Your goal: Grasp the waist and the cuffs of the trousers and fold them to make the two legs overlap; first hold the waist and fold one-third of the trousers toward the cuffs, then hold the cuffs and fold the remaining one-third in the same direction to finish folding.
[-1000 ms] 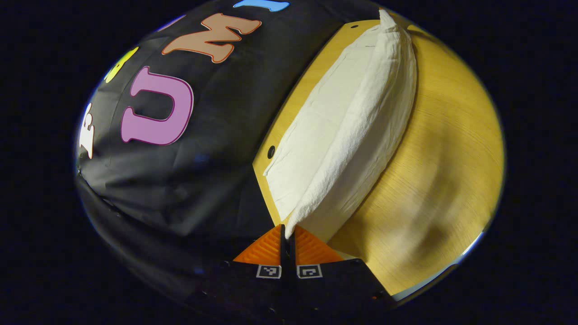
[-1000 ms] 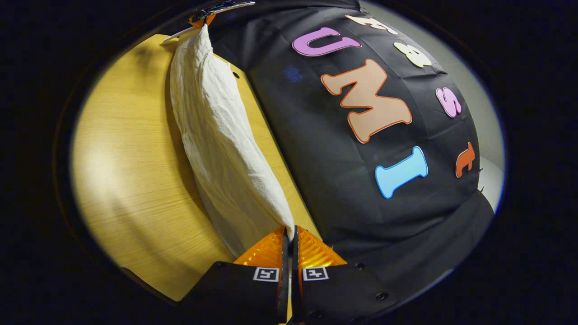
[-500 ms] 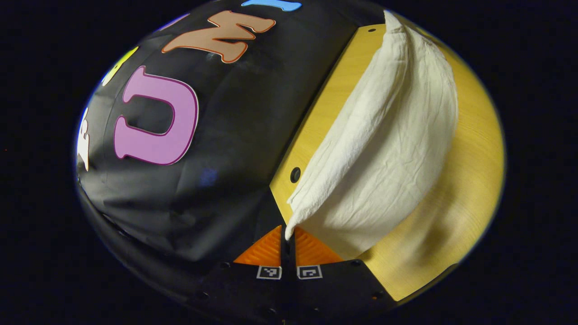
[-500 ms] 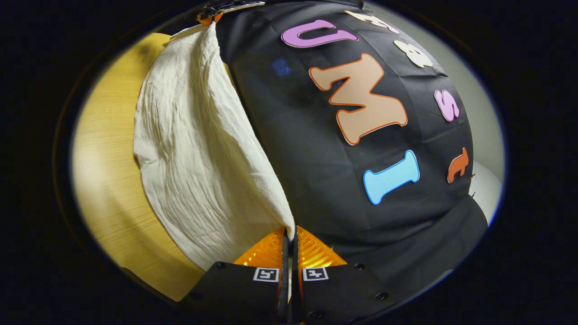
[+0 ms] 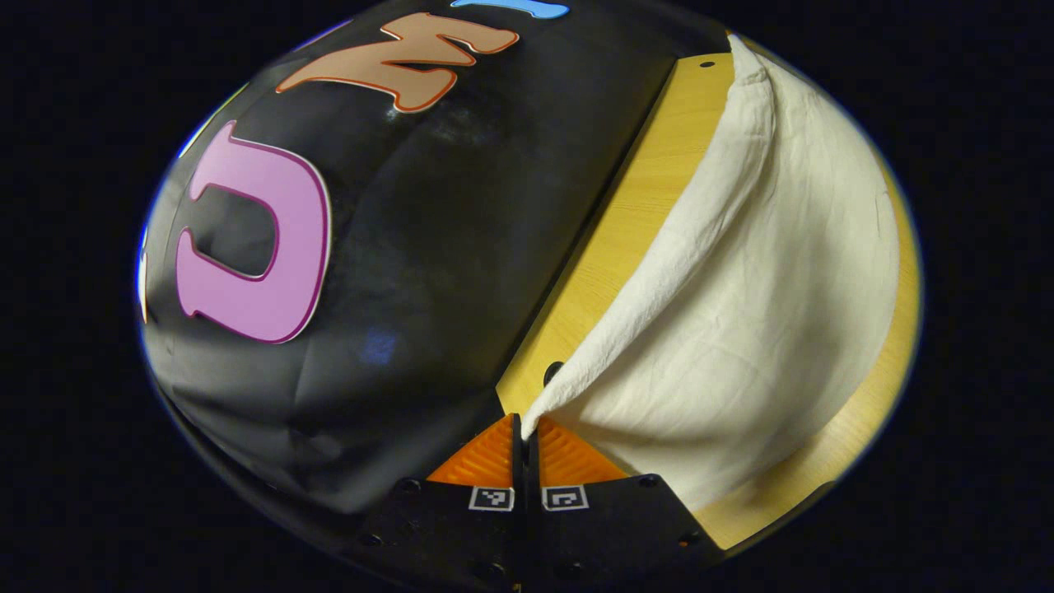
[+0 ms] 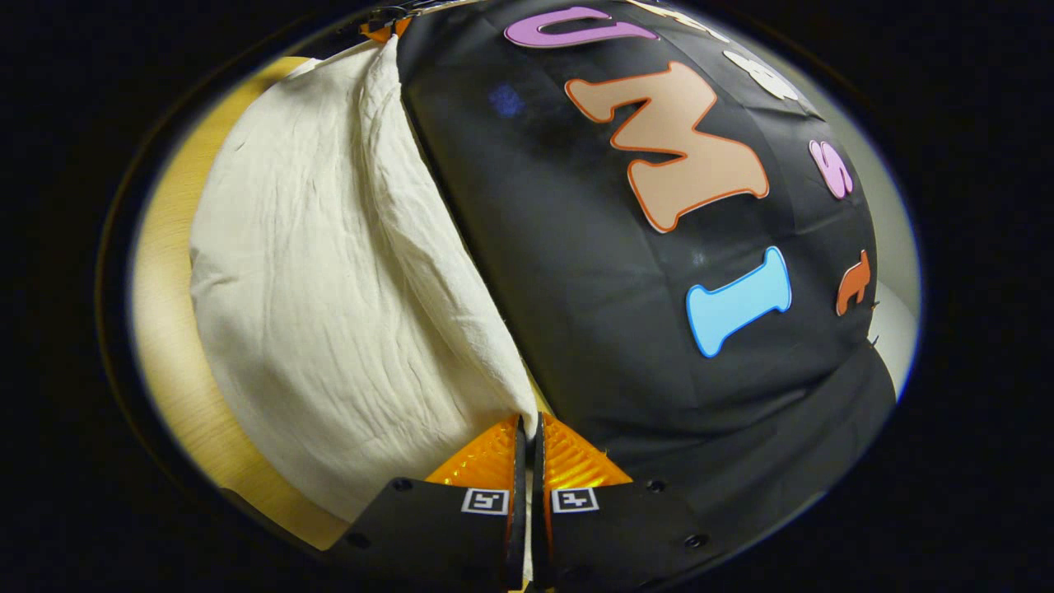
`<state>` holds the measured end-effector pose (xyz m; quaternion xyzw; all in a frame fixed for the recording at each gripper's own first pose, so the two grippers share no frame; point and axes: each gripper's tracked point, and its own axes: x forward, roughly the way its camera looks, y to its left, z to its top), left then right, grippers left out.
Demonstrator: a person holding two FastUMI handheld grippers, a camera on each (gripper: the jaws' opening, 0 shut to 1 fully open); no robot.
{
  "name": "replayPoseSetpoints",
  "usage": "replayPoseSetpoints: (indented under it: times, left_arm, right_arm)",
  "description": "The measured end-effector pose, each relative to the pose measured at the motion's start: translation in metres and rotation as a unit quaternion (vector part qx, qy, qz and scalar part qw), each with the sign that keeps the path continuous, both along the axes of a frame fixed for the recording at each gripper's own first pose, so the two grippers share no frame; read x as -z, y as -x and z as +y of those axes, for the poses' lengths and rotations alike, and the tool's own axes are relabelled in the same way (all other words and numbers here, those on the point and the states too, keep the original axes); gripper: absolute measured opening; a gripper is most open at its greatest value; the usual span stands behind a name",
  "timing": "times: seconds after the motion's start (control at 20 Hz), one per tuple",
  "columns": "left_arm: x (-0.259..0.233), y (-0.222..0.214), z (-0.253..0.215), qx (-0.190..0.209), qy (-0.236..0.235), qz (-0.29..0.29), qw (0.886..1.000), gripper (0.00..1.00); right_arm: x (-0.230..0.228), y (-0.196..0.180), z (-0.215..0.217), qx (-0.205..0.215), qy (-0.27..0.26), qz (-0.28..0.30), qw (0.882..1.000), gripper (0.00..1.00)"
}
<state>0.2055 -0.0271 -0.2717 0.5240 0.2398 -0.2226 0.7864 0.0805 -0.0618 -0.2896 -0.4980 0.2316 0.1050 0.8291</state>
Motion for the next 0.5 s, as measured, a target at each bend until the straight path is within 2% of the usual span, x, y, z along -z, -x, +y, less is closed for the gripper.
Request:
replayPoseSetpoints:
  times: [0.1,0.3,0.35,0.45,0.5]
  left_arm:
    - [0.019,-0.007,-0.006,0.001,0.001,0.014,1.000,0.00]
    - [0.051,-0.016,-0.017,0.003,0.009,0.033,0.999,0.00]
    - [0.058,-0.015,-0.021,0.003,0.010,0.038,0.999,0.00]
    - [0.069,-0.010,-0.027,0.001,0.019,0.054,0.998,0.00]
    - [0.073,-0.004,-0.032,-0.003,0.028,0.066,0.997,0.10]
  right_arm:
    - [0.021,-0.010,0.000,0.013,-0.008,0.015,1.000,0.02]
    - [0.052,-0.023,-0.004,0.031,-0.006,0.050,0.998,0.05]
    - [0.057,-0.027,-0.006,0.032,-0.005,0.057,0.998,0.02]
    - [0.069,-0.032,-0.009,0.042,-0.014,0.075,0.996,0.10]
    - [0.070,-0.034,-0.009,0.051,-0.021,0.077,0.996,0.11]
